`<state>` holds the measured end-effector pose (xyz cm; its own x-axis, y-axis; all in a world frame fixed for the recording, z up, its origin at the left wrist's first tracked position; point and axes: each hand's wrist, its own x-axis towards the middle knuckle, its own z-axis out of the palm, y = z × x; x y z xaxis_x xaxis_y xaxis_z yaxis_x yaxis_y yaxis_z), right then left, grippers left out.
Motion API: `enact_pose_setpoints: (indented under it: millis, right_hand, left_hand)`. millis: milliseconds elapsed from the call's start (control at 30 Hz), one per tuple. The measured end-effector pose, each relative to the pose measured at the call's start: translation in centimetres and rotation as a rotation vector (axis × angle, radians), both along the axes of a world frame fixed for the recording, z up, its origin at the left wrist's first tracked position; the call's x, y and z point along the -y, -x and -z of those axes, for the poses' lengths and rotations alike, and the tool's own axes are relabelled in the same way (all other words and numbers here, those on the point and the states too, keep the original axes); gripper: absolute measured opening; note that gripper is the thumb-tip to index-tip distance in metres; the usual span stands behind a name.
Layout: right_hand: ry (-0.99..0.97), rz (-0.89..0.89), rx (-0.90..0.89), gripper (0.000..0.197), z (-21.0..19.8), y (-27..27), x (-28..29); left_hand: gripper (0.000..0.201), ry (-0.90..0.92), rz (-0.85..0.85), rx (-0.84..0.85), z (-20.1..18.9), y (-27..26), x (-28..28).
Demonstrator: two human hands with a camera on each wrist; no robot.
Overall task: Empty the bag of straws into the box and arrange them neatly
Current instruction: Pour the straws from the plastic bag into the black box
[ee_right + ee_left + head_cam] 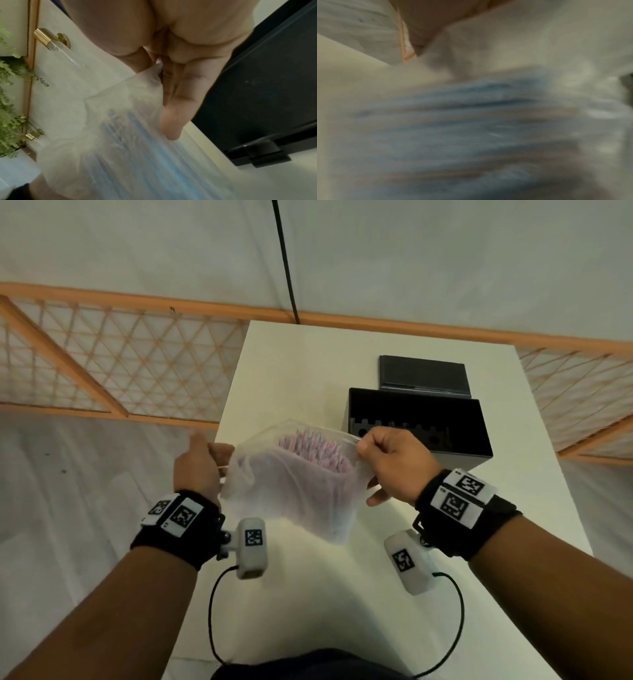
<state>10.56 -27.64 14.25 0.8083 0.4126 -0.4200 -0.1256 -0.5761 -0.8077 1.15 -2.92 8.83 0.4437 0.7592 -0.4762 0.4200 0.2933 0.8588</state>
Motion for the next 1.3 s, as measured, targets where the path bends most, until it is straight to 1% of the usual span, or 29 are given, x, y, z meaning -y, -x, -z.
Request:
enact_pose_setpoints:
  millis: [67,100,133,167,233,333,400,467,567,667,700,767,800,833,867,967,1033,1100,1167,1233,1300]
  right_hand:
    - [0.001,-0.037,-0.004,0.025,-0.2,0.1,-0.8]
    - [-0.002,-0.052,-0.016,0.025,-0.3,0.2,-1.2]
    - [-0.005,-0.065,-0.033,0.025,-0.3,0.3,-1.6]
    - [-0.011,-0.076,-0.057,0.025,-0.3,0.4,-2.1]
    - [-0.033,-0.105,-0.133,0.026,-0.5,0.6,-3.0]
    - [-0.044,-0.179,-0.213,0.025,-0.9,1.0,-4.4]
    - [-0.064,-0.226,-0.254,0.026,-1.2,1.1,-5.3]
    - [-0.099,-0.254,-0.288,0.025,-1.3,1.2,-6.2]
    - [-0.165,-0.264,-0.304,0.027,-1.5,1.0,-7.1]
    - [-0.240,-0.274,-0.270,0.028,-2.0,0.6,-7.6]
    - [-0.276,-0.269,-0.259,0.029,-2.3,0.3,-7.7]
    - [-0.333,-0.259,-0.247,0.030,-3.1,-0.1,-7.7]
    - [-0.350,-0.250,-0.239,0.027,-3.7,-0.3,-7.5]
    - [-0.364,-0.232,-0.227,0.022,-4.2,-0.7,-7.3]
    - [-0.372,-0.204,-0.205,0.022,-4.8,-0.9,-7.0]
    - [-0.364,-0.059,-0.121,0.053,-6.0,-2.5,-6.2]
    - [-0.310,0.019,-0.097,0.061,-6.7,-4.0,-5.4]
    - [-0.276,0.062,-0.175,0.067,-7.2,-5.5,-4.6]
    - [-0.257,0.072,-0.261,0.080,-7.6,-6.3,-3.9]
    - [-0.282,0.032,-0.306,0.092,-7.9,-6.9,-3.3]
    - [-0.265,-0.015,-0.280,0.097,-8.5,-7.2,-2.5]
  left_hand:
    - [0.061,-0.082,0.172,-0.242,1.2,1.1,-1.0]
    - [0.062,-0.093,0.245,-0.328,1.8,1.5,-1.3]
    - [0.065,-0.028,0.277,-0.371,2.1,2.0,-1.3]
    - [0.069,0.081,0.276,-0.392,2.2,2.5,-1.1]
    - [0.072,0.279,0.315,-0.381,2.0,3.2,-0.4]
    - [0.069,0.430,0.452,-0.293,1.4,3.5,0.5]
    - [0.071,0.496,0.486,-0.210,0.7,3.2,1.1]
    - [0.074,0.573,0.484,-0.115,0.3,3.0,1.4]
    - [0.071,0.706,0.412,0.070,-0.4,2.8,1.2]
    - [0.073,0.797,0.229,0.253,-1.7,2.4,0.3]
    - [0.080,0.844,0.192,0.308,-2.0,2.2,0.0]
    - [0.103,0.927,0.197,0.411,-3.0,1.6,-0.5]
    - [0.109,0.935,0.204,0.460,-3.5,1.3,-0.6]
    - [0.112,0.943,0.227,0.519,-4.0,0.9,-0.5]
    - [0.114,0.949,0.255,0.576,-4.4,0.5,-0.1]
    - [0.113,0.993,0.351,0.723,-5.4,-1.3,1.7]
    - [0.111,1.001,0.397,0.743,-6.3,-2.6,3.4]
    - [0.107,0.993,0.441,0.768,-7.7,-3.7,5.5]
    - [0.099,0.892,0.461,0.737,-9.1,-4.7,7.5]
    - [0.087,0.765,0.516,0.675,-10.1,-5.7,9.2]
    - [0.066,0.624,0.539,0.639,-10.2,-6.7,10.2]
